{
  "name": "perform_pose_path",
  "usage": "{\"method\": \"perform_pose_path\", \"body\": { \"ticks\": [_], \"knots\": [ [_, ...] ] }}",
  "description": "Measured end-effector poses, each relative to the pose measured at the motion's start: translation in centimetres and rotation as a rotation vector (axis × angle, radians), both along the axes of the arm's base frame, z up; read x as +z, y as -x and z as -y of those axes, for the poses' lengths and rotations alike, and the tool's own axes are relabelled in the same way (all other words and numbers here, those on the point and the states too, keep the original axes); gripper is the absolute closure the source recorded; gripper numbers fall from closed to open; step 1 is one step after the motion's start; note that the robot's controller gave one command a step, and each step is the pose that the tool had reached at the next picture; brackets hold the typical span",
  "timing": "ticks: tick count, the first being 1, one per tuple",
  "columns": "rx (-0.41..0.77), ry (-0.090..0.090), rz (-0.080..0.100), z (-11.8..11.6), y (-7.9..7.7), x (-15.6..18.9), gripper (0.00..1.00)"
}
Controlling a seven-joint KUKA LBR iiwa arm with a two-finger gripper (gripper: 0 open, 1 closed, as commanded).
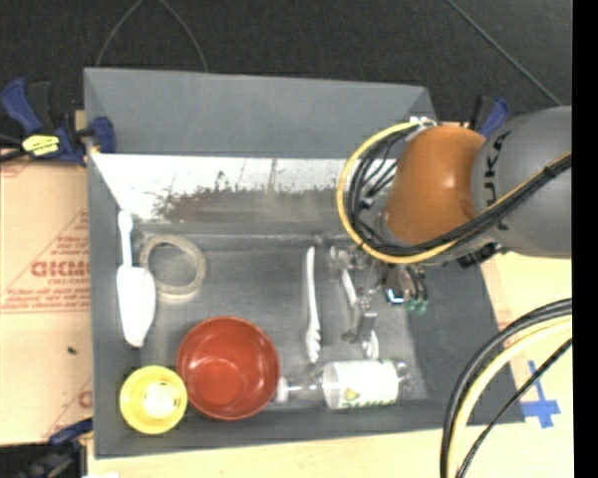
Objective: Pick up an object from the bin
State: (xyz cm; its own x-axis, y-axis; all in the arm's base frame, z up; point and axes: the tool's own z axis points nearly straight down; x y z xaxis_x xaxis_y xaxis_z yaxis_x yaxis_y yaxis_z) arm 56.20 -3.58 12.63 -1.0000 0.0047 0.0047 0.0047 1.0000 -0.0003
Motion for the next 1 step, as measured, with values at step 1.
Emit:
{"method": "perform_pose_path", "body": {
  "ticks": [1],
  "knots": [
    [0.001, 0.001, 0.008, 0.01, -0.21, 0.44, 0.00]
  ]
}}
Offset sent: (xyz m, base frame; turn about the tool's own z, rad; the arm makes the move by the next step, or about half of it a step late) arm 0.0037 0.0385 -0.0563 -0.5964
